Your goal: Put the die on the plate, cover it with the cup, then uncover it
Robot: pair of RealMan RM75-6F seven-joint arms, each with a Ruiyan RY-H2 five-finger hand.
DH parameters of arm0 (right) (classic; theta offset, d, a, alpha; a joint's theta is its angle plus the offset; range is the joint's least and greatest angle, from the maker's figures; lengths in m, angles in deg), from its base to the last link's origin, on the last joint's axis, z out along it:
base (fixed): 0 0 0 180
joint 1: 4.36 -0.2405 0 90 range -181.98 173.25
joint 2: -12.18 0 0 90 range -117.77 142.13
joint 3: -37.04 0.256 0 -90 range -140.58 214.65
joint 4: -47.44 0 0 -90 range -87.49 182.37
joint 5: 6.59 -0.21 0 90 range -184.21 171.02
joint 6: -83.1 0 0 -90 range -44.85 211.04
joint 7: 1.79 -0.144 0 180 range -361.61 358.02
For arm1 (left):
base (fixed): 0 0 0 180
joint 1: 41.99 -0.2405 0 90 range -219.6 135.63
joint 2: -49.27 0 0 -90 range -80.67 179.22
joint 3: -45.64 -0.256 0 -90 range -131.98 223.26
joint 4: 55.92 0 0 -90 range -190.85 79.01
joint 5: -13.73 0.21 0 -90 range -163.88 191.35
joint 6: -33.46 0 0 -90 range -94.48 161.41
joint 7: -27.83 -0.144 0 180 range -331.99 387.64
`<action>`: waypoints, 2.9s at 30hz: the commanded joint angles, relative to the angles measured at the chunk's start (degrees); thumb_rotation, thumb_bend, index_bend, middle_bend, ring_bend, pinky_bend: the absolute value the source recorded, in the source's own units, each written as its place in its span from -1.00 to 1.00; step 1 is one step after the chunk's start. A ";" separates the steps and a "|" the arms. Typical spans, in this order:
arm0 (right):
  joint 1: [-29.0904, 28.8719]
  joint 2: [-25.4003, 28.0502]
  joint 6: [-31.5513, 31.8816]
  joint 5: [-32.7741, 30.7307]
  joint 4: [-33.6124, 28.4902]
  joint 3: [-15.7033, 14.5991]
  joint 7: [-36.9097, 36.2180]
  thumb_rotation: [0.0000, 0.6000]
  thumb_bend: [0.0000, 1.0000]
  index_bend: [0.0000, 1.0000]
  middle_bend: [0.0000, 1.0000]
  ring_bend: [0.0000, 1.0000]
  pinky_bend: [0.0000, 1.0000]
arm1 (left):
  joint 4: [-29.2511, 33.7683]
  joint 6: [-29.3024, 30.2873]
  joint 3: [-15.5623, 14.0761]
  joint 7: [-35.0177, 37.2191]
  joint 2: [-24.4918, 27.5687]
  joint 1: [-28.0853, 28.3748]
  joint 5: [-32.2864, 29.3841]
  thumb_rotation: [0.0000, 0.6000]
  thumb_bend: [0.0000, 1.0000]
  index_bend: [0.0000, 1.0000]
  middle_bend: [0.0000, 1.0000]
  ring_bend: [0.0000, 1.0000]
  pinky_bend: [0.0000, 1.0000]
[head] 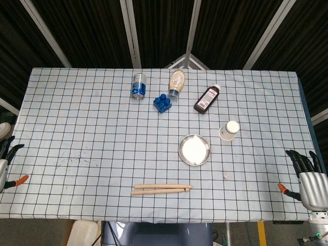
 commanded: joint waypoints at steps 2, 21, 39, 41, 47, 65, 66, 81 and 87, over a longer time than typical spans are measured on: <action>-0.14 -0.15 -0.58 -0.25 0.16 -0.06 0.51 1.00 -0.91 -0.74 -0.67 -0.63 -0.88 | -0.33 -0.78 0.19 -0.15 -0.20 0.39 -0.49 1.00 -0.57 -0.64 -1.00 -1.00 -0.87; -0.75 -0.70 -2.83 0.36 0.40 -1.22 2.08 1.00 -0.91 -0.64 -0.67 -0.63 -0.88 | 0.48 0.79 0.07 1.13 0.69 -0.43 0.22 1.00 -0.57 -0.64 -1.00 -1.00 -0.87; -2.13 -1.62 -5.94 0.74 0.24 -2.15 3.24 1.00 -0.91 -0.57 -0.67 -0.63 -0.88 | -4.30 7.84 2.08 8.22 -1.15 -1.59 3.35 1.00 -0.57 -0.65 -1.00 -1.00 -0.87; -2.42 -1.92 -6.73 1.01 0.14 -2.55 3.72 1.00 -0.91 -0.53 -0.67 -0.63 -0.88 | -5.16 8.68 2.14 8.93 -1.41 -1.80 3.81 1.00 -0.57 -0.65 -1.00 -1.00 -0.87; -4.49 -3.36 -12.67 1.36 -2.00 -4.51 5.74 1.00 -0.91 -0.48 -0.67 -0.63 -0.88 | -6.99 10.13 2.39 10.02 -2.30 -2.22 4.14 1.00 -0.57 -0.66 -1.00 -1.00 -0.87; -17.27 -9.32 -30.23 -4.17 -2.19 0.24 11.56 1.00 -0.73 -0.17 -0.67 -0.58 -0.88 | -7.79 8.46 2.58 9.00 -2.95 -1.55 3.34 1.00 -0.57 -0.66 -1.00 -1.00 -0.87; -17.59 -9.60 -30.72 -4.60 -1.92 0.26 11.62 1.00 -0.71 -0.17 -0.67 -0.58 -0.88 | -7.81 8.44 2.65 9.00 -2.96 -1.56 3.20 1.00 -0.57 -0.66 -1.00 -1.00 -0.87; -18.93 -12.08 -31.49 -5.02 2.58 -0.93 8.87 1.00 -0.38 -0.07 -0.67 -0.56 -0.88 | -7.55 7.59 2.67 7.29 -3.27 -1.32 2.63 1.00 -0.57 -0.65 -1.00 -1.00 -0.87; -19.05 -12.78 -31.17 -4.53 4.18 -1.55 7.15 1.00 -0.33 -0.07 -0.67 -0.56 -0.88 | -7.22 7.32 2.71 6.31 -3.40 -1.23 2.36 1.00 -0.57 -0.65 -1.00 -1.00 -0.87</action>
